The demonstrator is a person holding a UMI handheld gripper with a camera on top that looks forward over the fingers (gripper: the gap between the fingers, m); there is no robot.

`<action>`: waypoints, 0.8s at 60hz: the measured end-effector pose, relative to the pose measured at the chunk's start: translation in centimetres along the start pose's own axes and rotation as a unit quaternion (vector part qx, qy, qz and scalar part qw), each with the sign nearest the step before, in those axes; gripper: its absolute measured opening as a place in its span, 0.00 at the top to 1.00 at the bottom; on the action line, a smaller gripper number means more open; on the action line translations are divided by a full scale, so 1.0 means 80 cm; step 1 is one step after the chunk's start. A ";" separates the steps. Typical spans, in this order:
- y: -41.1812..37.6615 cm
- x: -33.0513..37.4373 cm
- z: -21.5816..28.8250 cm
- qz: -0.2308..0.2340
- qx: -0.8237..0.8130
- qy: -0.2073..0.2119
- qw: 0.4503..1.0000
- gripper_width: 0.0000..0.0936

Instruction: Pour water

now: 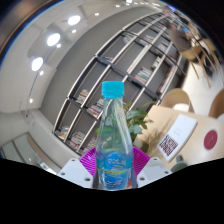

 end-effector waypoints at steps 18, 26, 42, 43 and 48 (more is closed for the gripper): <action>0.078 0.046 0.101 -0.143 0.344 0.027 0.928 0.49; 0.153 0.048 0.117 -0.178 0.374 0.010 0.910 0.49; 0.293 0.051 0.087 -0.240 0.396 -0.056 0.885 0.49; 0.286 0.049 0.084 -0.243 0.395 -0.061 0.884 0.49; 0.309 0.046 0.070 -0.246 0.398 -0.076 0.881 0.49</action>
Point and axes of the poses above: the point between the fingertips, and its own axes, seen from behind it with the camera up: y to the right, z up, x backward, against the way the camera looks, the point moved 9 cm from there along x, backward, against the way the camera looks, and after that the axes turned 12 degrees about -y, right-handed, at the moved point
